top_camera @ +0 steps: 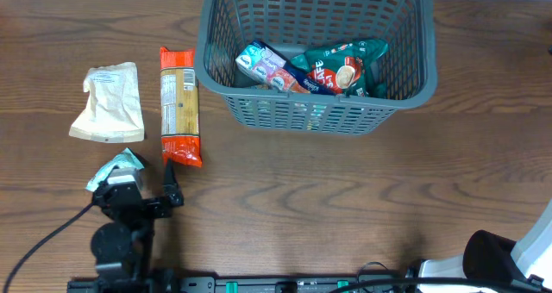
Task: Pack container
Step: 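Move the left gripper over the spaghetti pack and lower onto it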
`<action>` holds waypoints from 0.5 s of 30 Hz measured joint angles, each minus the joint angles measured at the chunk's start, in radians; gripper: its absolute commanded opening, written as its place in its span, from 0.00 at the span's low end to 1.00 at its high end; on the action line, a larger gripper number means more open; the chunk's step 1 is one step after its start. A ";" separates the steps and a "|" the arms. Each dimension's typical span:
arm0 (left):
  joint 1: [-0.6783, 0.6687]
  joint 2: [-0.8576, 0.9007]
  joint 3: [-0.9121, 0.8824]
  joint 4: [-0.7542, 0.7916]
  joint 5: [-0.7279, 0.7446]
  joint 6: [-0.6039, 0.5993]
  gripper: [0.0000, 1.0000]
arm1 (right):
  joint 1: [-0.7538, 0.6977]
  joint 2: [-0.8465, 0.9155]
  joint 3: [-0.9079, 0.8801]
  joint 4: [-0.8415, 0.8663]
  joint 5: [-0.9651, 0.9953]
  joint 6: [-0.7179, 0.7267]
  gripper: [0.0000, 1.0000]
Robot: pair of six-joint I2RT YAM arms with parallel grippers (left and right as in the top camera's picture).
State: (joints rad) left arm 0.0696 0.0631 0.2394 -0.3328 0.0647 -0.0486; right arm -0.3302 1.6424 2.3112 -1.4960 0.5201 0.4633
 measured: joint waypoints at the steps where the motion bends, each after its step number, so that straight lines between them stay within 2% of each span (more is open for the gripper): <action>1: 0.000 0.029 0.046 -0.046 0.000 -0.001 0.99 | 0.000 0.000 0.000 0.000 0.000 0.000 0.99; 4: 0.000 0.165 0.195 -0.198 0.002 -0.004 0.99 | 0.000 0.000 0.000 0.000 0.000 0.000 0.99; 7: 0.000 0.357 0.328 -0.282 0.029 -0.004 0.99 | 0.000 0.000 0.000 0.000 0.000 0.000 0.99; 15: 0.000 0.841 0.672 -0.317 0.113 -0.005 0.99 | -0.002 0.000 0.000 0.000 0.000 0.000 0.99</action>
State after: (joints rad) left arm 0.0696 0.9039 0.9115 -0.6498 0.1780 -0.0536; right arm -0.3321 1.6424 2.3112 -1.4963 0.5205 0.4633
